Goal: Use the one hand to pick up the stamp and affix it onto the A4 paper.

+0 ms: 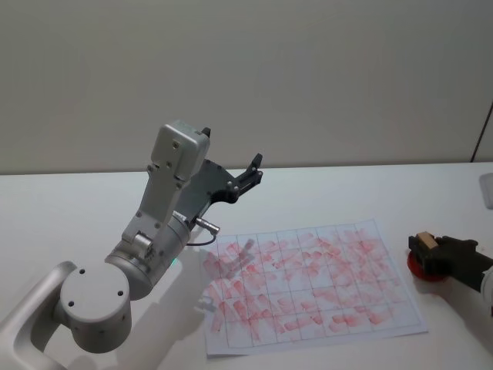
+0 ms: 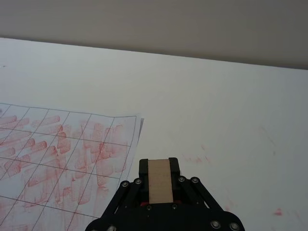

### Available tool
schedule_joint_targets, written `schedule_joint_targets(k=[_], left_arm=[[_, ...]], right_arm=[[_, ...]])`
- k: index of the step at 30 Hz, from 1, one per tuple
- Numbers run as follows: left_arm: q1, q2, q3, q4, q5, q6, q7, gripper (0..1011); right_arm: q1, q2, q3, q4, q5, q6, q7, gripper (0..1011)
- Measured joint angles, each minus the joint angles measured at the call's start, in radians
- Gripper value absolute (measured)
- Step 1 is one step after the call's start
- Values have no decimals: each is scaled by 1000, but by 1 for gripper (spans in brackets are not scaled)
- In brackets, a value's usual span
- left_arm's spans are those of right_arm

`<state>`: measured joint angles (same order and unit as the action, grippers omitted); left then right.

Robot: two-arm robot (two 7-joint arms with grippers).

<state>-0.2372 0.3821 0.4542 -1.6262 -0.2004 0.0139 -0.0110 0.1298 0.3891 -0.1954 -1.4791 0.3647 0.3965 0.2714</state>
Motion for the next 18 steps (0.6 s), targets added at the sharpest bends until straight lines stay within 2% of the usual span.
schedule_joint_targets(k=[7, 11, 18], left_arm=[[0, 0, 0, 0, 0, 0, 0, 1001], [0, 0, 0, 0, 0, 0, 0, 1001], [0, 0, 0, 0, 0, 0, 0, 1001]], right_arm=[[26, 1, -8, -8, -56, 1, 44, 221], [53, -3, -18, -9, -100, 0, 92, 220], [98, -16, -34, 5, -150, -13, 162, 221]])
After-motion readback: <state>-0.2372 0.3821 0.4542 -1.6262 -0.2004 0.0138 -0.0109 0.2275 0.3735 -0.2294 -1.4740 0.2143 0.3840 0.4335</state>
